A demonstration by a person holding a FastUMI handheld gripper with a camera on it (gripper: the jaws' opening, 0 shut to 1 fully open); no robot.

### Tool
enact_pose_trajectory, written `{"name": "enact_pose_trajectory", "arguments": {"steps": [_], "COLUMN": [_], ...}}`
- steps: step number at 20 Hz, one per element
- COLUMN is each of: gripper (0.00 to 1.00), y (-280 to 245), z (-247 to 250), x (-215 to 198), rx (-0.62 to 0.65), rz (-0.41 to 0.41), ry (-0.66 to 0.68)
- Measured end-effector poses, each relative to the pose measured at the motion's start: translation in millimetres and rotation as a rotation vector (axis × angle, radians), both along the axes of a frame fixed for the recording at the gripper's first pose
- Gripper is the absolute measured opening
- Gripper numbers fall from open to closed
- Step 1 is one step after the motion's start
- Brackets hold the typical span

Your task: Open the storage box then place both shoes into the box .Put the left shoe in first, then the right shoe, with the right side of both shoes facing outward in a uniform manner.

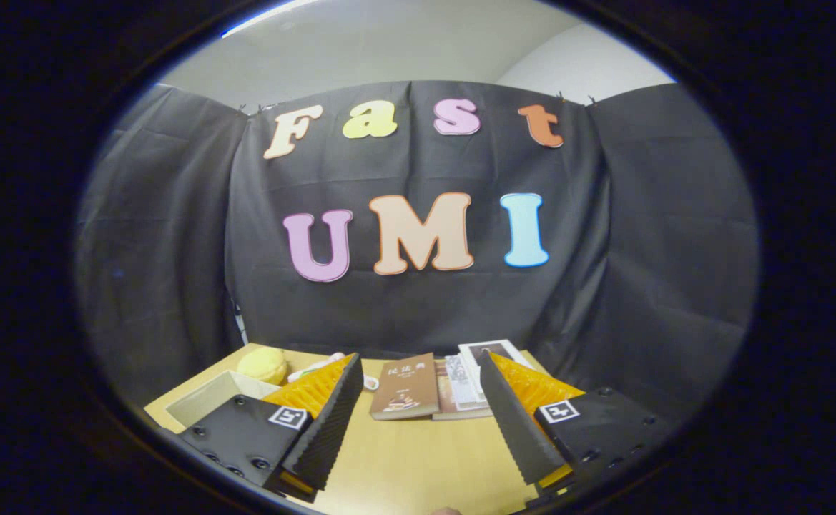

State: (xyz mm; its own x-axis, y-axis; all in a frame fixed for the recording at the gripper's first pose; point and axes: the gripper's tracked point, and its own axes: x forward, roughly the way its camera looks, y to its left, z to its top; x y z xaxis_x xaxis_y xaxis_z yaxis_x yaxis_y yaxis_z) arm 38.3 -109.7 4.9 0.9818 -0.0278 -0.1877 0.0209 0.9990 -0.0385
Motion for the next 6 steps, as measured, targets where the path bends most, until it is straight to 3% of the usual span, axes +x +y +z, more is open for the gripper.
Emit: {"name": "enact_pose_trajectory", "arguments": {"steps": [6], "gripper": [1.0], "y": [-28], "z": [23], "x": [-18], "rx": [-0.014], "rz": [-0.036], "ry": [-0.066]}}
